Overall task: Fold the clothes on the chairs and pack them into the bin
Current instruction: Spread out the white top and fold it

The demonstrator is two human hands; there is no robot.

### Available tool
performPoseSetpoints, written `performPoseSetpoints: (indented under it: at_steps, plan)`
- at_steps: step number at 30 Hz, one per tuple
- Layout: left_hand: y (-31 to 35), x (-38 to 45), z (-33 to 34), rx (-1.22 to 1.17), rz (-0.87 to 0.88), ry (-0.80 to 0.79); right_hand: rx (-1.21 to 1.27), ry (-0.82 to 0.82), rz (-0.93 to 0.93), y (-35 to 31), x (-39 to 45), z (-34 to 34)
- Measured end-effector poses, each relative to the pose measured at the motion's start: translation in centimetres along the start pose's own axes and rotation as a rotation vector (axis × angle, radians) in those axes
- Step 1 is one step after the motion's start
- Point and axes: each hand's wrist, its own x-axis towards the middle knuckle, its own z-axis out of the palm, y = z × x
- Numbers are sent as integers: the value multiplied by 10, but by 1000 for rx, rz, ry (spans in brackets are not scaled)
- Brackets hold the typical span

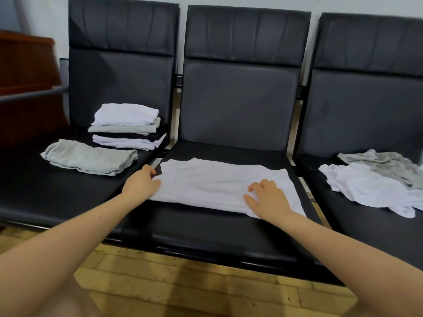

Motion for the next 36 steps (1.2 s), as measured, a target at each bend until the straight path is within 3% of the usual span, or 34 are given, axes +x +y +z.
performPoseSetpoints:
  at_steps: [4, 7, 10, 15, 20, 24, 28, 32, 36]
  plan:
    - [4, -3, 1, 106, -13, -35, 54, -21, 41, 2, 4, -6]
    - [23, -3, 0, 105, 101, 84, 267, -18, 211, 11, 13, -23]
    - [58, 0, 6, 18, 231, 143, 277, 21, 381, 31, 19, -36]
    - [117, 2, 43, -11, 328, -14, 244, -105, 585, 65, 18, -40]
    - [137, 0, 81, 154, 424, -187, 332, -142, 588, 59, 28, -28]
    - [140, 4, 96, 234, 496, -229, 426, -212, 615, 46, 41, -28]
    - [139, 19, 93, 141, 442, -275, 899, -233, 786, 41, 47, -49]
    - [124, 37, 81, -23, 322, -255, 1009, -214, 830, 20, 58, -72]
    - [102, 52, 62, -204, 128, -240, 1120, -202, 681, -28, 71, -74]
